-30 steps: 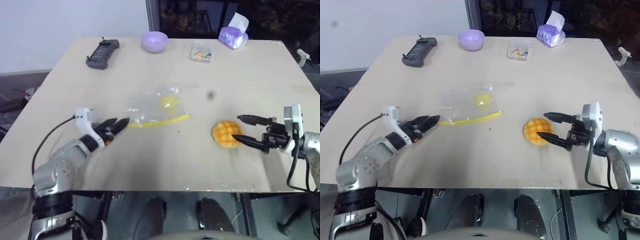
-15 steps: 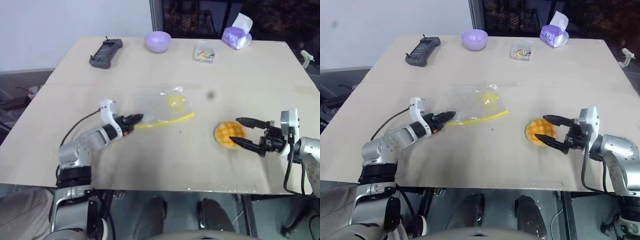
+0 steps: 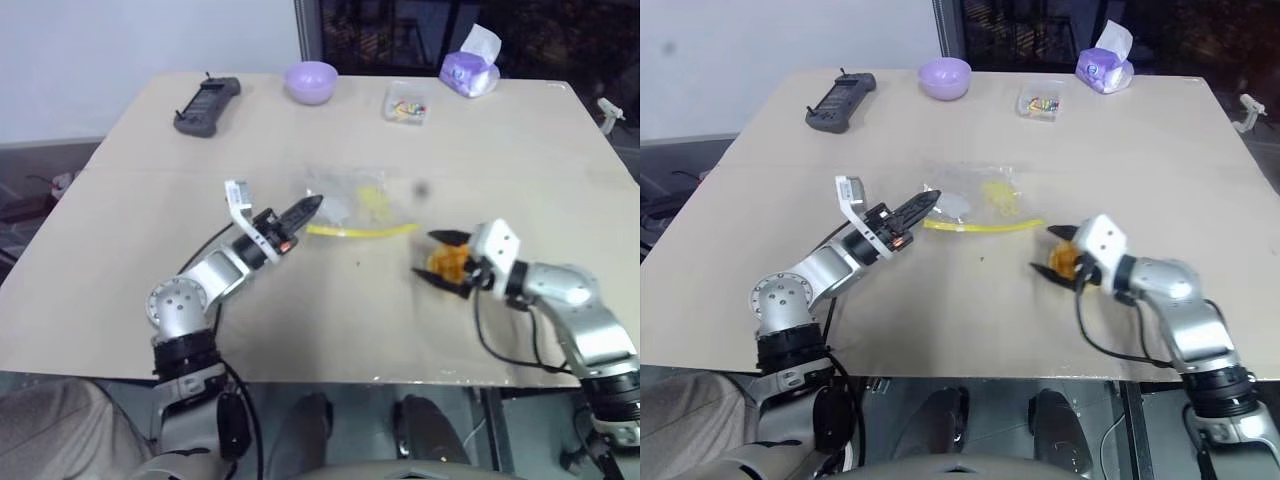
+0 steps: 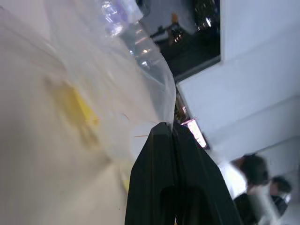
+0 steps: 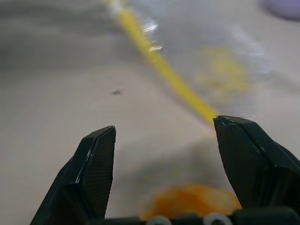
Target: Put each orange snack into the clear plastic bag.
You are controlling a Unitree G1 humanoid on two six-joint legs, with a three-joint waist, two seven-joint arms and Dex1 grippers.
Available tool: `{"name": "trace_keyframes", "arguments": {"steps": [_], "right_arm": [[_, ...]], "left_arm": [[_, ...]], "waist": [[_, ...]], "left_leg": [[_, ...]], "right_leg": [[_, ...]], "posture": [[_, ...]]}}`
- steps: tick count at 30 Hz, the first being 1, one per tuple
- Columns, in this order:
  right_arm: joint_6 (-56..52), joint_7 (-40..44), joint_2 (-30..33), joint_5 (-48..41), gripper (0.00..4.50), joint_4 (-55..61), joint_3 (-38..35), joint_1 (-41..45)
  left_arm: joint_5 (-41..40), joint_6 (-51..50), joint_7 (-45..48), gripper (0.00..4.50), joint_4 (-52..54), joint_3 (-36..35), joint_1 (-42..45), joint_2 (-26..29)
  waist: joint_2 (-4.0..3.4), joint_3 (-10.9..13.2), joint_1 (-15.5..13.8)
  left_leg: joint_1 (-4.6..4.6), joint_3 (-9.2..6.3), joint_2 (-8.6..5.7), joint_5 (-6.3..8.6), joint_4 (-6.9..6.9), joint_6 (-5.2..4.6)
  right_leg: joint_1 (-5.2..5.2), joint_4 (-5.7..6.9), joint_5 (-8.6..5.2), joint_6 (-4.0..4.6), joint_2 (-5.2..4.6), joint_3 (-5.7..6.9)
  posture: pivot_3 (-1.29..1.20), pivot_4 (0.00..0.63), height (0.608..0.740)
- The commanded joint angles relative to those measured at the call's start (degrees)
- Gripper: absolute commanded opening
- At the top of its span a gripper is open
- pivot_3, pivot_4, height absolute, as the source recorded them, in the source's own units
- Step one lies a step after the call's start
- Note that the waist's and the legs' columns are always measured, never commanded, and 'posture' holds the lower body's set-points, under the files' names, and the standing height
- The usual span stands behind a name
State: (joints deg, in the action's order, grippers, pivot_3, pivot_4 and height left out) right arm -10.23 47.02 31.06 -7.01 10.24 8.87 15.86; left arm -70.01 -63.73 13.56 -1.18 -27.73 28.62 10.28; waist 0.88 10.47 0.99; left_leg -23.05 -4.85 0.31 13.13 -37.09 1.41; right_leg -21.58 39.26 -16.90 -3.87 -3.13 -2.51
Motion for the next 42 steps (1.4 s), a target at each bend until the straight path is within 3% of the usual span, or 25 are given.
{"name": "trace_keyframes", "arguments": {"steps": [1,5,6,7,9,13,14,20,42], "right_arm": [[3.37,-6.52,-3.08,5.14,3.61,-2.36,0.72,4.3],[5.71,-9.73,-4.96,8.31,3.61,-5.94,1.32,6.96],[6.07,-9.64,-5.4,8.01,3.21,-6.24,1.29,7.16],[6.34,-9.56,-5.68,7.76,3.08,-6.4,1.26,7.21],[6.27,-8.58,-5.8,7.35,2.3,-6.16,1.68,6.82],[5.35,-8.64,-6.95,5.98,0.25,-5.66,1.01,6.37],[5.05,-8.35,-7.05,5.68,0.03,-5.47,1.05,6.21],[2.93,-5.75,-7.14,5.73,0.03,-5.61,3.51,4.91],[1.62,-13.1,-15.49,6.27,0.03,-15.07,1.64,13.59]], "left_arm": [[-6.99,-0.21,-7.1,0.05,3.86,-1.23,-0.58,-1.82],[-11.33,0.68,-11.74,0.05,5.4,-0.46,-2.04,-2.87],[-12.08,0.94,-12.49,0.0,5.71,-0.21,-2.4,-2.94],[-12.74,1.24,-13.21,0.0,5.93,0.03,-2.66,-2.97],[-13.67,1.85,-14.06,0.0,6.08,0.42,-3.07,-2.74],[-15.33,3.13,-15.25,0.0,5.91,1.05,-3.48,-1.94],[-15.76,3.39,-15.46,0.0,5.93,1.27,-3.61,-1.7],[-17.76,4.75,-16.02,0.0,6.01,2.66,-4.09,-0.71],[-20.07,7.94,-15.45,0.0,7.86,7.09,-7.69,1.91]], "waist": [[0.0,0.0,-0.02],[0.01,0.0,-0.17],[0.01,0.0,-0.24],[0.01,0.0,-0.23],[0.01,0.0,-0.18],[0.0,0.0,-0.19],[0.0,0.0,-0.19],[0.0,0.0,-0.17],[0.0,0.0,-0.07]], "left_leg": [[-0.04,-0.02,0.0,-0.1,-0.01,0.17],[-0.07,-0.01,-0.03,-0.12,0.01,0.21],[-0.08,-0.04,-0.03,-0.12,0.03,0.22],[-0.12,-0.08,-0.02,-0.12,0.03,0.22],[-0.2,-0.1,-0.02,-0.12,0.03,0.22],[-0.25,-0.11,-0.03,-0.13,0.01,0.23],[-0.25,-0.13,-0.03,-0.13,0.01,0.23],[-0.26,-0.14,-0.03,-0.13,0.02,0.23],[-0.29,-0.15,-0.04,-0.13,0.02,0.23]], "right_leg": [[-0.01,-0.07,0.01,-0.01,-0.02,0.0],[0.0,-0.18,0.02,-0.01,-0.02,0.01],[0.0,-0.2,0.02,0.0,-0.02,0.05],[0.0,-0.23,0.02,0.0,-0.01,0.1],[-0.02,-0.3,0.02,0.0,-0.01,0.13],[-0.03,-0.34,0.02,0.0,-0.02,0.15],[-0.03,-0.33,0.02,0.0,-0.01,0.16],[-0.03,-0.34,0.02,0.0,-0.01,0.18],[-0.07,-0.34,0.02,0.01,0.0,0.18]], "posture": [[0.0,0.15,0.736],[0.0,0.15,0.736],[0.0,0.15,0.736],[0.0,0.15,0.736],[0.0,0.15,0.736],[0.0,0.15,0.736],[0.0,0.15,0.736],[0.0,0.15,0.736],[0.0,0.15,0.736]]}}
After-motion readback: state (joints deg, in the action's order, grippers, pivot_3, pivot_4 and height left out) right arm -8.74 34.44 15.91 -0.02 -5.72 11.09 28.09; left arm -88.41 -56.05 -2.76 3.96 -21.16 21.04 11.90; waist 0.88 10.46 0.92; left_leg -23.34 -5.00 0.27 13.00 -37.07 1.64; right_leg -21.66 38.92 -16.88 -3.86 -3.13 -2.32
